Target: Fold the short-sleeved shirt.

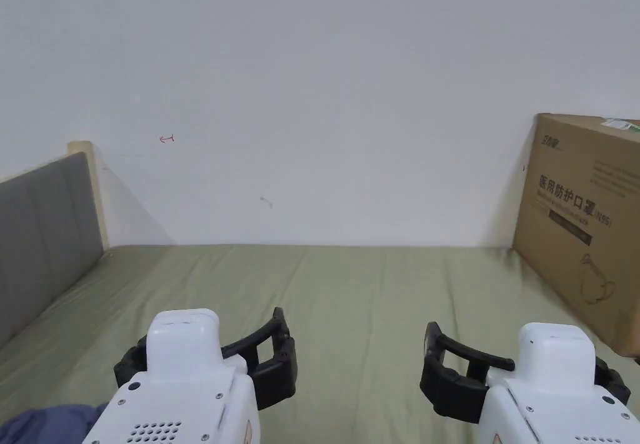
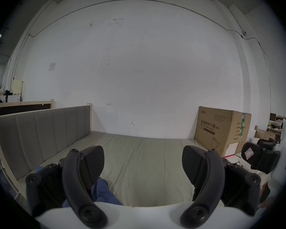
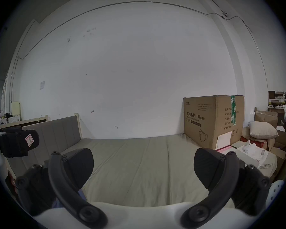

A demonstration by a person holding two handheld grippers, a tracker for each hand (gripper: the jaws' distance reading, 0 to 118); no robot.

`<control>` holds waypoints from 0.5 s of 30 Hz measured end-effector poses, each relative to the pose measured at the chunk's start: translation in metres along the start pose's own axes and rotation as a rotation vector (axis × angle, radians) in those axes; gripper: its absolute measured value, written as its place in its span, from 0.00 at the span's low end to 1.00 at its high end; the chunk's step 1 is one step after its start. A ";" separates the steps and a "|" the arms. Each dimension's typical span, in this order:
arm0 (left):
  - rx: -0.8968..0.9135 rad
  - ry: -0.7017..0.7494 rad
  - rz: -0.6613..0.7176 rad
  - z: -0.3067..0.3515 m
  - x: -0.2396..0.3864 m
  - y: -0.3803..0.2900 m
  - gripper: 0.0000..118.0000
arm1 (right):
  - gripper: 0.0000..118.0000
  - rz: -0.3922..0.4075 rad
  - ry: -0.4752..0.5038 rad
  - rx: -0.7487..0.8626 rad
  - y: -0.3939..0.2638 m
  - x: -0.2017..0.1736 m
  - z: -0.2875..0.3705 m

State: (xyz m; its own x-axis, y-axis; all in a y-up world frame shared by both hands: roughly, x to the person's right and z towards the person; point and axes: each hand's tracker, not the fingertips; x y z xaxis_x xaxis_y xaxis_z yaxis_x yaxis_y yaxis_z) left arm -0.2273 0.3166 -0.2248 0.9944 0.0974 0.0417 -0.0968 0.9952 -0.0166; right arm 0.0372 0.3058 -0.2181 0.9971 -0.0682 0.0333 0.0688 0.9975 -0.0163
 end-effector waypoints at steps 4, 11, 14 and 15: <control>0.024 0.072 -0.132 -0.002 0.009 0.000 0.85 | 1.00 -0.082 0.000 0.001 -0.001 0.009 -0.002; 0.403 0.333 -1.564 -0.015 0.066 -0.063 0.86 | 1.00 -1.641 -0.147 -0.430 -0.091 0.108 -0.024; 0.501 0.317 -1.749 -0.009 0.063 -0.066 0.86 | 1.00 -1.780 -0.123 -0.500 -0.123 0.124 -0.025; 0.427 0.244 -1.557 -0.005 0.064 -0.054 0.86 | 1.00 -1.684 -0.121 -0.473 -0.115 0.128 -0.026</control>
State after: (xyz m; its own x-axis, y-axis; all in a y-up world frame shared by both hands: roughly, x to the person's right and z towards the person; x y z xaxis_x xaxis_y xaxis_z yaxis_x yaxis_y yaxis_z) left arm -0.1581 0.2687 -0.2257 0.1161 -0.9100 -0.3980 0.9867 0.0597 0.1513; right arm 0.1580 0.1817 -0.2376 -0.1703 -0.9067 0.3859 0.9577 -0.2445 -0.1517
